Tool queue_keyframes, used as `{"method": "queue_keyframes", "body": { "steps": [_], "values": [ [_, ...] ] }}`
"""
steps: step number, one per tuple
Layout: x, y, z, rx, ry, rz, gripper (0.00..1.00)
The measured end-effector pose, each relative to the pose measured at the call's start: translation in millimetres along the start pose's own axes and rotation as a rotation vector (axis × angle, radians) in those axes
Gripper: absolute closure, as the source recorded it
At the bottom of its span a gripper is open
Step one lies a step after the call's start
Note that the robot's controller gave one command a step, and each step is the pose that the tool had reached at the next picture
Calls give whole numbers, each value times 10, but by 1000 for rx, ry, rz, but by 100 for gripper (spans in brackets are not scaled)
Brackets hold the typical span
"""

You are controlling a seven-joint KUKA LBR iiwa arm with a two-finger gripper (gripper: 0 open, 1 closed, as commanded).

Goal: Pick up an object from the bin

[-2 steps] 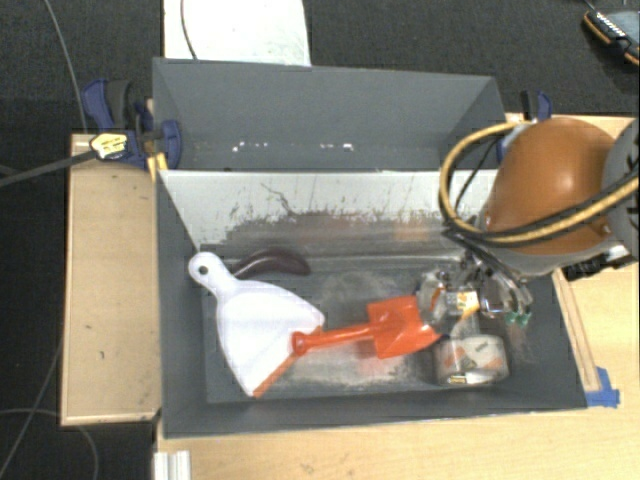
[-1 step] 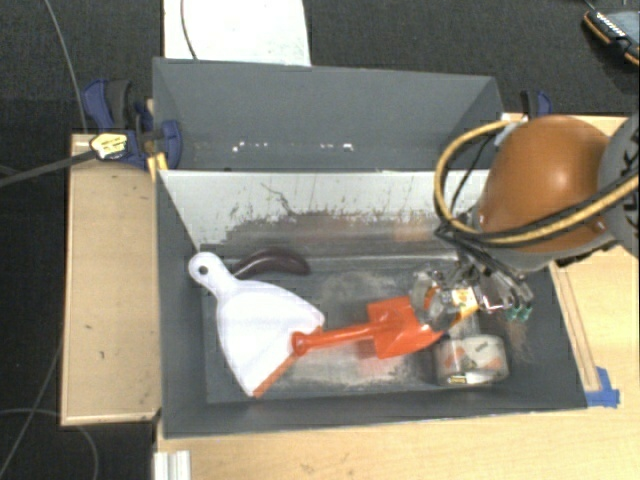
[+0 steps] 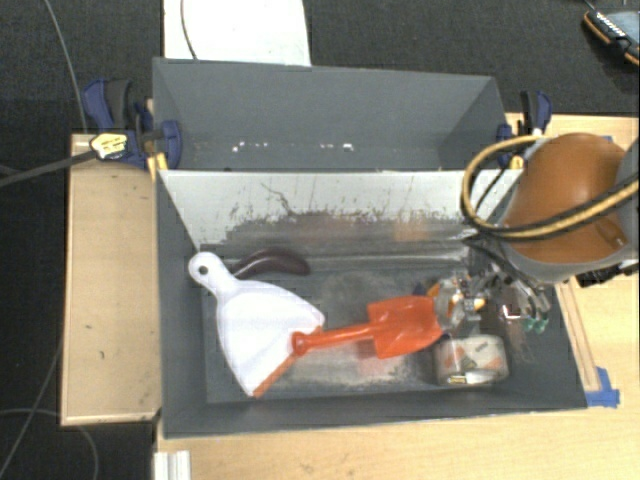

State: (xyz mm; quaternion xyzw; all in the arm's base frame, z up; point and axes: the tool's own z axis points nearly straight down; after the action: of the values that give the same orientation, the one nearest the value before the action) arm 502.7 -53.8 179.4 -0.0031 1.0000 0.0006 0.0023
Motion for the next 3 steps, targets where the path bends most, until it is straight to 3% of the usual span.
{"method": "queue_keyframes", "body": {
  "steps": [1,2,3],
  "values": [
    [60,-154,12,-4,-4,-49,100],
    [86,-183,636,0,-10,-200,100],
    [170,-219,564,0,-11,-253,100]
  ]
}}
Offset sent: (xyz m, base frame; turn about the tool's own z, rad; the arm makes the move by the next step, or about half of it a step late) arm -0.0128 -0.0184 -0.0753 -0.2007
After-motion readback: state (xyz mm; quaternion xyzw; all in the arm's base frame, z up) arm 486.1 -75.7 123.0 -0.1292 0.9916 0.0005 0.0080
